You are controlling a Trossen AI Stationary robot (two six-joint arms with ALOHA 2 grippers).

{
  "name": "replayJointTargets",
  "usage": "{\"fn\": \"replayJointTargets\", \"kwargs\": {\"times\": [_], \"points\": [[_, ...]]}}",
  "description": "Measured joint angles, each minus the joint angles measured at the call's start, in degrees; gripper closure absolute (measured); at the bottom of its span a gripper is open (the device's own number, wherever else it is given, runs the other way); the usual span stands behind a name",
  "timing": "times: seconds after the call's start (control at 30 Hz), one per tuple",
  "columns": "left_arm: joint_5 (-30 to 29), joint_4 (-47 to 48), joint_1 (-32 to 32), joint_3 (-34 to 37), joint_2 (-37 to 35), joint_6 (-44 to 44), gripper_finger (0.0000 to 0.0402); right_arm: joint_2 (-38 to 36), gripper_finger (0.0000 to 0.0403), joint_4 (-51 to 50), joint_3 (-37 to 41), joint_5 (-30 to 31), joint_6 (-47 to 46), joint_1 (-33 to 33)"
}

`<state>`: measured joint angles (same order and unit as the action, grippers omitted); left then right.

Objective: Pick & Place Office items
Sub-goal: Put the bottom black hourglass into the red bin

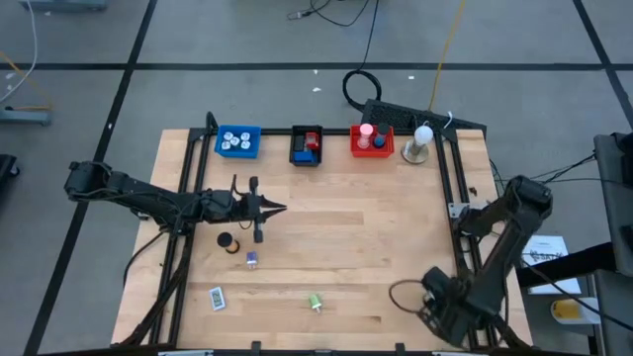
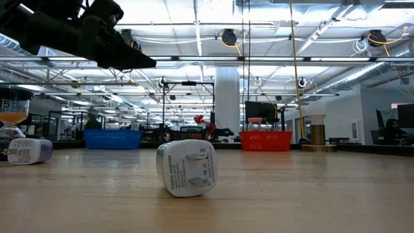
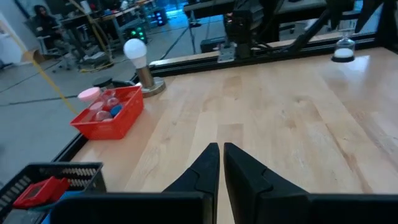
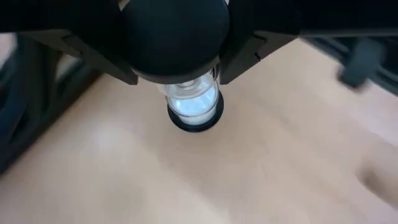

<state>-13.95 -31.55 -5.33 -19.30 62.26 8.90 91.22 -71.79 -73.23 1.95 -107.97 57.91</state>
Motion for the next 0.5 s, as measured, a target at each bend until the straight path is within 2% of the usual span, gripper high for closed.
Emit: {"fn": "replayJointTargets", "kwargs": {"times": [0.13, 0.27, 0.4, 0.5], "points": [[-0.3, 0.0, 1.4, 0.0, 0.0, -1.8, 0.0371, -4.3, 0.0205, -6.7, -0.1, 3.8, 12.6, -9.5], [-0.1, 0.0, 2.9, 0.0, 0.0, -2.6, 0.0371, -7.5, 0.0205, -11.0, -0.1, 7.4, 34.1, -25.8], [0.4, 0.0, 4.0, 0.0, 0.0, -3.3, 0.0371, -8.4, 0.0205, -7.1, -0.1, 11.3, 59.3, -44.7], [0.4, 0.0, 4.5, 0.0, 0.0, -3.4, 0.0371, -7.5, 0.0205, -1.0, 0.5, 11.6, 76.1, -56.8]]}}
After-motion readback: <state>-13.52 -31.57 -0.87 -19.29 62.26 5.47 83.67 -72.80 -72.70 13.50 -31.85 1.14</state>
